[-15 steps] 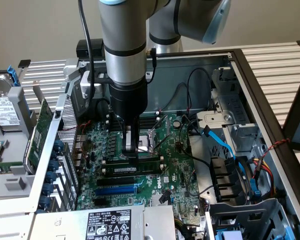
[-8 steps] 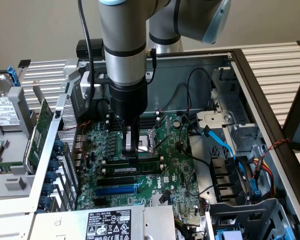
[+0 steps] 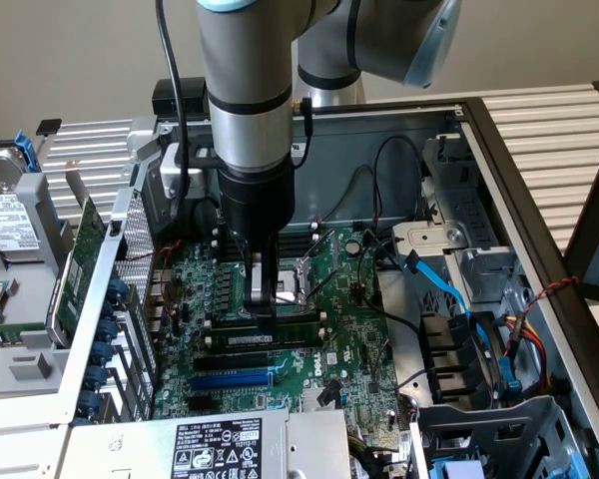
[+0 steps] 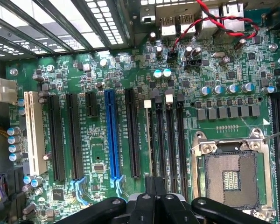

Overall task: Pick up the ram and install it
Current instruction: 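Press down the ram until it locks into place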

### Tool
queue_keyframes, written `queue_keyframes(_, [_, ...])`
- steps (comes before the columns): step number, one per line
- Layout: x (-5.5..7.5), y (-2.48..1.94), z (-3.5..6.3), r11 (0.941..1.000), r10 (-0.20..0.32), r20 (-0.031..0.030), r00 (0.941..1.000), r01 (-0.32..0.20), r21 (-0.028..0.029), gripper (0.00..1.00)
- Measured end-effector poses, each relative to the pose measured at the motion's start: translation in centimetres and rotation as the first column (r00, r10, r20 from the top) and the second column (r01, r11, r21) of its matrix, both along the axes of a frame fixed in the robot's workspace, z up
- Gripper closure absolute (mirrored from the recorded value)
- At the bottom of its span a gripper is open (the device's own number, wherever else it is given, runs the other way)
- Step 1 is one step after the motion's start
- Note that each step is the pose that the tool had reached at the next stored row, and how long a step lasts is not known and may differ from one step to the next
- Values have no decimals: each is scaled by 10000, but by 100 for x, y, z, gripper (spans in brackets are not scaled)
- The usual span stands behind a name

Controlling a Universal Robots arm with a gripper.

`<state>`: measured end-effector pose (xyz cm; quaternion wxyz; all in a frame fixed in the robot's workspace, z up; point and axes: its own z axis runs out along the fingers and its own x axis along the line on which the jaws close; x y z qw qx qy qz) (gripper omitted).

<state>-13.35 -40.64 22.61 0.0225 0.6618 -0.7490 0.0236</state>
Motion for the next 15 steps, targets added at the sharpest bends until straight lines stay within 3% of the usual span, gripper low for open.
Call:
queue_keyframes(5, [2,2,25,10000,0,17,10000,0,24,89])
queue_keyframes(11, [0,0,294,10000,-2,1,10000,2,4,89])
queue_keyframes(13, [0,0,294,10000,-2,1,10000,2,5,89])
queue_keyframes(15, [0,0,295,9995,-320,-1,9995,320,5,89])
